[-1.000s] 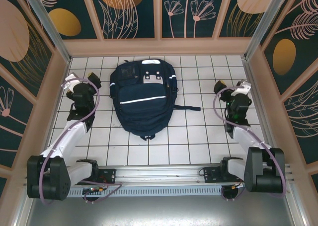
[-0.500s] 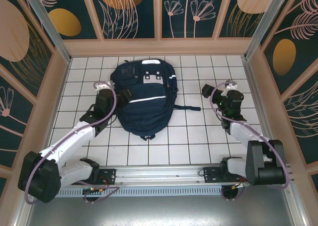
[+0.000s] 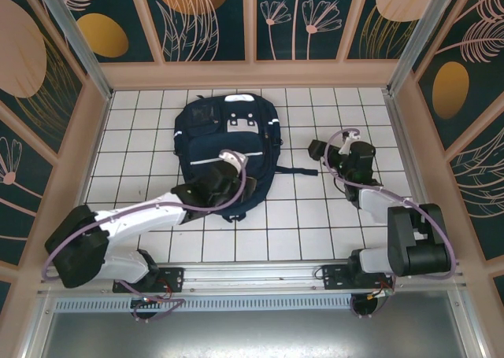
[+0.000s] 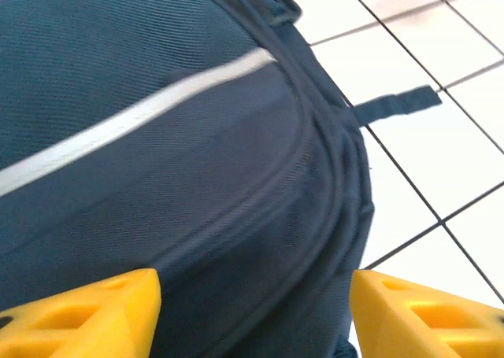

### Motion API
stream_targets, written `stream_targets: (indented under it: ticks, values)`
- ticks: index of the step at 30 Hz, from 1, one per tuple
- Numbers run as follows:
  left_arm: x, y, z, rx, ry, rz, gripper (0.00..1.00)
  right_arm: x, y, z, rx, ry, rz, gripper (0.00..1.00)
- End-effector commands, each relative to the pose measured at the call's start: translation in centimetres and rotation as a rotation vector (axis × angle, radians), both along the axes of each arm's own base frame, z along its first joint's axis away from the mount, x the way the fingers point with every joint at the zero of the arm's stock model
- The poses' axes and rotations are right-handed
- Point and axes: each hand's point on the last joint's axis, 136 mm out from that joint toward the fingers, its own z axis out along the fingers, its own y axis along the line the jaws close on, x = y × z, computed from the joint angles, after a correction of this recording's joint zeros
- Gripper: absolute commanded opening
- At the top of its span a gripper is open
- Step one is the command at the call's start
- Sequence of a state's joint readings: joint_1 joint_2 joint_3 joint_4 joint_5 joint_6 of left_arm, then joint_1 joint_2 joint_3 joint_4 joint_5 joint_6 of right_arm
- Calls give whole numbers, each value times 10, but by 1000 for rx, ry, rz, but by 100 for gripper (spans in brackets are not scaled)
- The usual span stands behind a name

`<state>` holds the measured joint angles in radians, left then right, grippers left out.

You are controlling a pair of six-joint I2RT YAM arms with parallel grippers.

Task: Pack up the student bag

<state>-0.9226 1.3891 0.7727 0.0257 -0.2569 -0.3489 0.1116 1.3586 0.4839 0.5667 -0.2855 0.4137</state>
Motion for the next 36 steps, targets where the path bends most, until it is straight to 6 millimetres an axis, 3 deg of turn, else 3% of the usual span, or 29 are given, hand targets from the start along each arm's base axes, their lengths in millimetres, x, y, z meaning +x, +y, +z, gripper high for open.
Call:
stream_targets:
  ticks: [1,7,8,9,11,13,17,23,28,36]
  values:
    - [6,-10,-6,148,-78,-40,67,3,14,10,9,-25,61,99]
    - [18,-14,-34,359,-125,-11,70,2,30,7,-8,-25,112,99]
    - [22,-13,-36,387,-135,-2,65,3,32,6,-10,-23,118,99]
    - [24,-12,-38,410,-137,6,56,2,33,5,-12,-20,124,99]
    - [30,-6,-41,465,-153,42,24,2,38,4,-16,-20,141,99]
    - [34,6,-37,505,-184,93,0,1,42,4,-24,-23,151,99]
    - [35,28,-10,508,-245,185,0,-2,54,5,-36,-40,188,98]
    - [28,50,37,428,-296,261,0,-13,88,7,-31,-85,322,85]
    - [21,58,53,386,-307,249,0,-18,115,8,-35,-122,411,73]
    - [14,70,73,396,-329,236,0,-9,141,2,-14,-130,499,56]
